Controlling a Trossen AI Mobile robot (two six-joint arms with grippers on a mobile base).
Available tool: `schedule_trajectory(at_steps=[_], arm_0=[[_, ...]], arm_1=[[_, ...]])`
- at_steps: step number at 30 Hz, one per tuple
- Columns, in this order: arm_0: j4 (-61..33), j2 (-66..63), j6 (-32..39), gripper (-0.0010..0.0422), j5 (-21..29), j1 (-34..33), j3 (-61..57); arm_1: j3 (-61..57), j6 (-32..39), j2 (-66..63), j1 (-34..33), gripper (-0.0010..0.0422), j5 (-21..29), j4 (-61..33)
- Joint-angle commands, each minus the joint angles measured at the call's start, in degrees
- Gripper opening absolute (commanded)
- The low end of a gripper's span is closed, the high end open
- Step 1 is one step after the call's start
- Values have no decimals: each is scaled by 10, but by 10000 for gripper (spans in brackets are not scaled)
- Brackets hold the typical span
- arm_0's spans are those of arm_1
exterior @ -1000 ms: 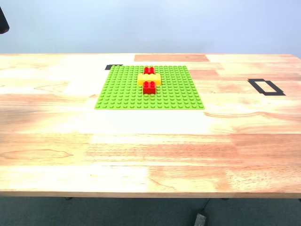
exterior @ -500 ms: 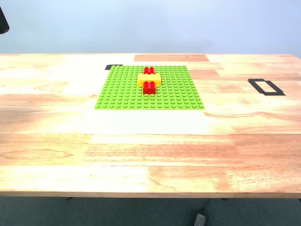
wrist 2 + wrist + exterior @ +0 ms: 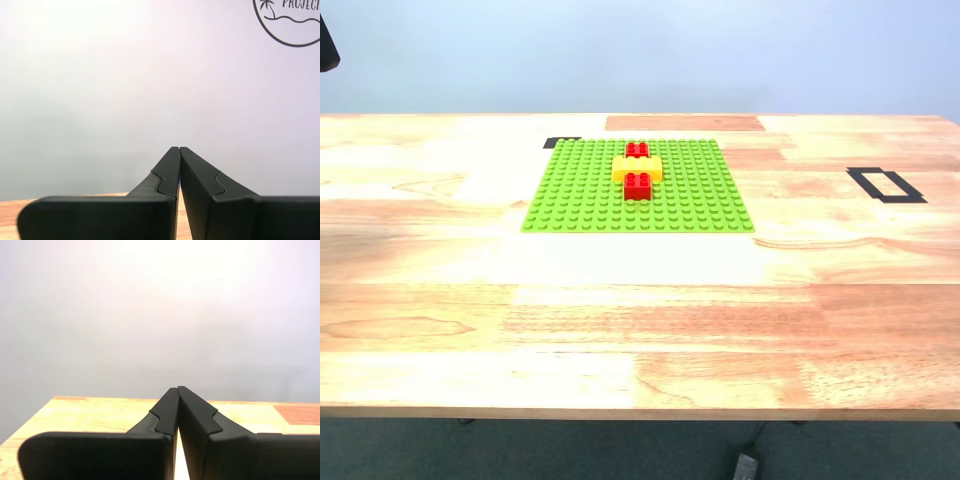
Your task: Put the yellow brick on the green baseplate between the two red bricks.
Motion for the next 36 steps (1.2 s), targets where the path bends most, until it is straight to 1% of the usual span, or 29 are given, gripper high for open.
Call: schedule_trajectory(at_steps=[1, 36], arm_0=[[0, 0, 0, 0, 0, 0, 0], [0, 0, 0, 0, 0, 0, 0]], arm_1=[[0, 0, 0, 0, 0, 0, 0], [0, 0, 0, 0, 0, 0, 0]])
